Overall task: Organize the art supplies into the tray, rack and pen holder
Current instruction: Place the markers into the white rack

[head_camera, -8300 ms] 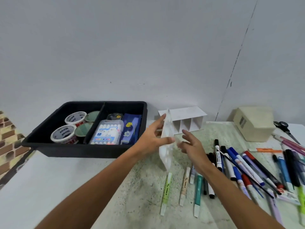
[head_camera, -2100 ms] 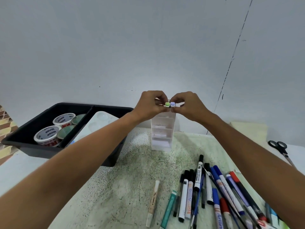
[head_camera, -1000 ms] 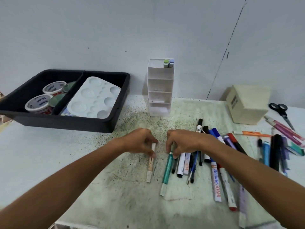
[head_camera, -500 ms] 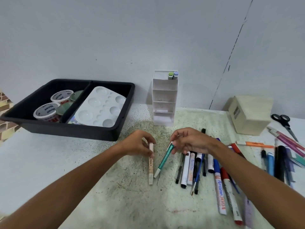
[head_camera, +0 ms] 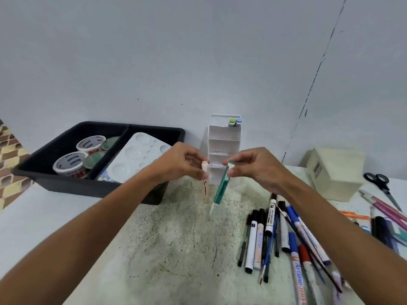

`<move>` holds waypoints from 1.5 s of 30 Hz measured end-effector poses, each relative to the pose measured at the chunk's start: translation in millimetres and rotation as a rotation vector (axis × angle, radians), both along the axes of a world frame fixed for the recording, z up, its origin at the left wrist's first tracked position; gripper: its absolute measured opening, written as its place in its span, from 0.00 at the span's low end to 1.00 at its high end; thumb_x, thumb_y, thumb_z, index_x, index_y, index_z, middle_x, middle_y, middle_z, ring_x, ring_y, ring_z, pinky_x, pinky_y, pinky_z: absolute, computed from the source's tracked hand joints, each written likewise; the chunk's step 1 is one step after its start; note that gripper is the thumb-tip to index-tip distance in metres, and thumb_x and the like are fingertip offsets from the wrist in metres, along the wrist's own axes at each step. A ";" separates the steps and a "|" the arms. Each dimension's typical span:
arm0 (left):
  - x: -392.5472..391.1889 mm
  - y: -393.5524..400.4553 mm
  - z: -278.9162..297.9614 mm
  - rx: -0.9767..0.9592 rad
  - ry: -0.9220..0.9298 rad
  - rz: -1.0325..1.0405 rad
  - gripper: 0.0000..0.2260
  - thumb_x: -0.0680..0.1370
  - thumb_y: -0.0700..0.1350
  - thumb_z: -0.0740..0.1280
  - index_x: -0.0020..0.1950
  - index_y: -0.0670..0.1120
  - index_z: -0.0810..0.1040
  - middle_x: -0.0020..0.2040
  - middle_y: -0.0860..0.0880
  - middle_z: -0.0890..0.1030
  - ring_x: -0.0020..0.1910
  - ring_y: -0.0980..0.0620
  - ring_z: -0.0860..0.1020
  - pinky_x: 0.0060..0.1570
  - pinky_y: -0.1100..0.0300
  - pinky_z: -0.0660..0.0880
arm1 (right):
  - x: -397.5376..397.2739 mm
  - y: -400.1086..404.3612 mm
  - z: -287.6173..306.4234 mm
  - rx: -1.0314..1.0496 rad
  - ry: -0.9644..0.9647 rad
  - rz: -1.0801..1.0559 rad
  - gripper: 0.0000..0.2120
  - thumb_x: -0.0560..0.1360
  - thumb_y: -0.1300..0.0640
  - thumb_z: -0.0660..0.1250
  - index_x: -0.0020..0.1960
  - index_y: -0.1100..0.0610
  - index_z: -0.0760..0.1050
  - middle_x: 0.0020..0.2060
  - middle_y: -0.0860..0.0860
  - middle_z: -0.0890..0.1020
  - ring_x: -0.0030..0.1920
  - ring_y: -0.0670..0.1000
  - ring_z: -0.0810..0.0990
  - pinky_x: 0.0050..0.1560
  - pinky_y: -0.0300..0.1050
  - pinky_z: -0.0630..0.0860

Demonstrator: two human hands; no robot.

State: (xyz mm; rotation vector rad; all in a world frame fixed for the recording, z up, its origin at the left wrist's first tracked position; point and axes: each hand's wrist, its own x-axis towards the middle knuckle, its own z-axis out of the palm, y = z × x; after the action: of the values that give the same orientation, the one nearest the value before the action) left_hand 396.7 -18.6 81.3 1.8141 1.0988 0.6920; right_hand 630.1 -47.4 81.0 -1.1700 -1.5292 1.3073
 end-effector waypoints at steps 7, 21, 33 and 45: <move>2.8 21.6 89.6 0.485 -0.132 0.184 0.13 0.66 0.33 0.77 0.48 0.42 0.83 0.43 0.45 0.84 0.40 0.53 0.83 0.44 0.66 0.77 | -2.1 25.5 98.8 0.411 0.105 -0.154 0.10 0.69 0.70 0.73 0.45 0.58 0.79 0.43 0.60 0.84 0.43 0.55 0.82 0.40 0.44 0.79; 36.2 62.3 60.4 0.634 -0.026 0.161 0.08 0.67 0.38 0.78 0.43 0.42 0.84 0.38 0.53 0.83 0.38 0.59 0.82 0.44 0.64 0.79 | -23.0 64.0 75.7 0.614 -0.503 -0.225 0.06 0.65 0.61 0.75 0.42 0.56 0.82 0.39 0.49 0.83 0.44 0.48 0.81 0.43 0.38 0.75; 43.0 66.6 30.9 0.621 -0.077 0.163 0.10 0.68 0.36 0.77 0.48 0.39 0.84 0.42 0.51 0.83 0.43 0.61 0.82 0.49 0.70 0.76 | -17.9 69.2 53.7 0.551 -0.603 -0.221 0.06 0.65 0.60 0.76 0.40 0.54 0.80 0.40 0.50 0.82 0.44 0.51 0.78 0.46 0.53 0.77; 45.9 67.4 18.6 0.741 -0.035 0.178 0.18 0.70 0.46 0.77 0.58 0.47 0.81 0.53 0.57 0.81 0.53 0.68 0.77 0.55 0.71 0.71 | -5.3 67.7 42.3 0.553 -0.530 -0.252 0.22 0.69 0.63 0.74 0.62 0.60 0.76 0.54 0.53 0.82 0.54 0.49 0.79 0.54 0.38 0.73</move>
State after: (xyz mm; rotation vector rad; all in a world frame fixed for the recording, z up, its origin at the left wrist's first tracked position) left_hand 442.6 48.8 99.9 2.3095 1.0647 1.3648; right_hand 624.8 20.3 123.3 -1.3300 -1.8736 0.3665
